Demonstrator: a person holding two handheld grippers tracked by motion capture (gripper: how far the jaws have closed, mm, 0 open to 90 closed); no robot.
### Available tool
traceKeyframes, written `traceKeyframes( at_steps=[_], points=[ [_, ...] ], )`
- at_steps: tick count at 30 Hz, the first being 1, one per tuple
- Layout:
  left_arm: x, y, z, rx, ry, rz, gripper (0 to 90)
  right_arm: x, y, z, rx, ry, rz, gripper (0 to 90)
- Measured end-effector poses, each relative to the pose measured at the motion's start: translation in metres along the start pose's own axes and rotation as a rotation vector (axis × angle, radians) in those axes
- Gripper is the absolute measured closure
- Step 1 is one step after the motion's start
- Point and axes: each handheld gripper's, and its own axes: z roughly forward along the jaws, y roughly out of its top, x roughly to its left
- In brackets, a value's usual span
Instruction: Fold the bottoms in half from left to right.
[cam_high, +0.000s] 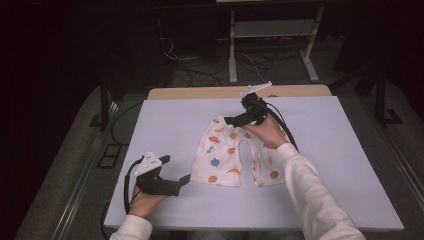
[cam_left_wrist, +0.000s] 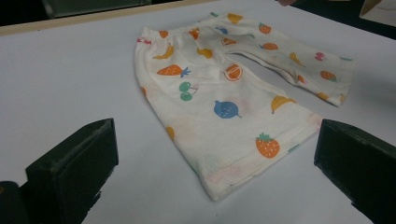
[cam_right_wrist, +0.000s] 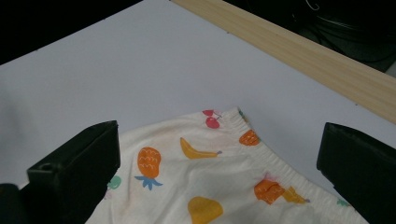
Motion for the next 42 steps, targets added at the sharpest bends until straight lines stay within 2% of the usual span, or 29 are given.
traceKeyframes(
  at_steps=[5,14,20,32,39,42],
  points=[
    [0.0,0.001,0.002,0.003,-0.013,0.003,0.0,-0.003,0.001,0.015,0.018,-0.003,0.01,0.0],
    [0.0,0.002,0.004,0.003,-0.025,0.006,0.0,-0.01,0.0,0.033,0.027,-0.006,0.04,0.0],
    [0.0,0.002,0.003,0.001,-0.024,0.004,0.0,-0.011,0.005,0.042,0.047,-0.02,0.034,0.0],
    [0.0,0.002,0.003,-0.002,-0.033,0.001,0.0,-0.013,0.014,0.068,0.058,-0.013,0.05,0.0],
    [-0.001,0.002,0.004,-0.005,-0.038,0.001,0.0,-0.016,0.014,0.077,0.011,-0.001,0.096,0.0],
    [-0.001,0.002,0.004,-0.003,-0.039,0.004,0.0,-0.02,0.009,0.084,0.028,-0.012,0.121,0.0]
  ],
)
